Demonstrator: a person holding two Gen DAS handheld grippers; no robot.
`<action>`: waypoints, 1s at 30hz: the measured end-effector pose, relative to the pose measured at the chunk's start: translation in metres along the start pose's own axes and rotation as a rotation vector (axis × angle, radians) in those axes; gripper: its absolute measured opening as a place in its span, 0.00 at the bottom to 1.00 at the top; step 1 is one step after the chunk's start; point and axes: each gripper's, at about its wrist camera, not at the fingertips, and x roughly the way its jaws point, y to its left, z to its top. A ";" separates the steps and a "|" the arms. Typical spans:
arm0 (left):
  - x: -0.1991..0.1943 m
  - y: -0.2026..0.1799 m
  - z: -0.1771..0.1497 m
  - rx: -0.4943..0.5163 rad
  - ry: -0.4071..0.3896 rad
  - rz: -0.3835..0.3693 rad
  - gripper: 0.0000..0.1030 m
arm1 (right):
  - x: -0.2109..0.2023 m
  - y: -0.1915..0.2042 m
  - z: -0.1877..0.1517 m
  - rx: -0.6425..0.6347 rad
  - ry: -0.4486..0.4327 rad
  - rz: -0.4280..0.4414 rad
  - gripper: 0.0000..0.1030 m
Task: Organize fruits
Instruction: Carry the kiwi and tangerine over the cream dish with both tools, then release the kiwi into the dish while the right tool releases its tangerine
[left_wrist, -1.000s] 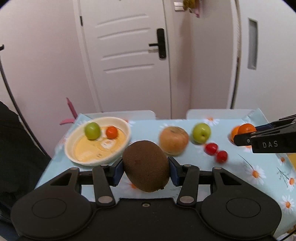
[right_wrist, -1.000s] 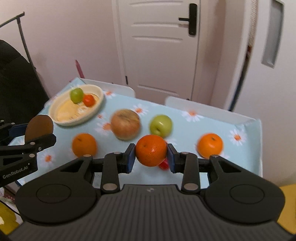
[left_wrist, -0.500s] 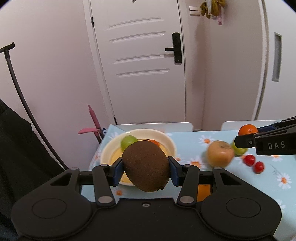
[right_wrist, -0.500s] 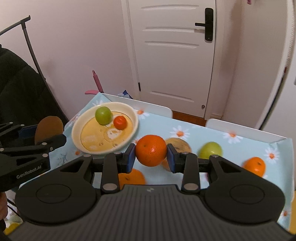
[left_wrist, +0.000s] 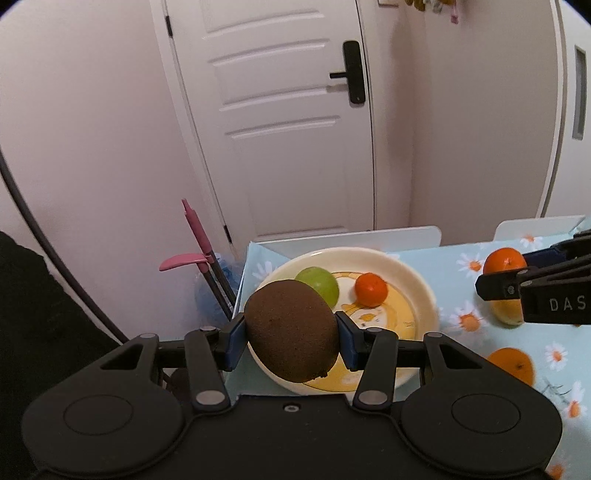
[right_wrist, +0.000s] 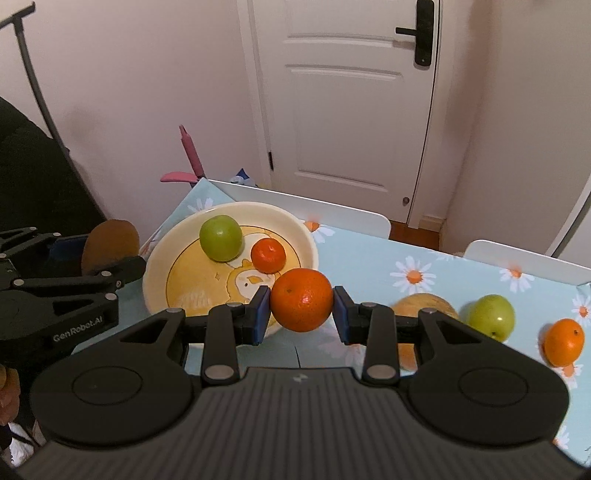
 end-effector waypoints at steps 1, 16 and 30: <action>0.007 0.003 -0.001 0.006 0.006 -0.006 0.52 | 0.005 0.003 0.001 0.003 0.004 -0.007 0.49; 0.098 0.007 -0.008 0.110 0.098 -0.037 0.52 | 0.057 0.016 0.006 0.057 0.057 -0.066 0.49; 0.091 0.005 -0.008 0.122 0.060 -0.019 0.80 | 0.058 -0.001 0.020 0.054 0.055 -0.043 0.49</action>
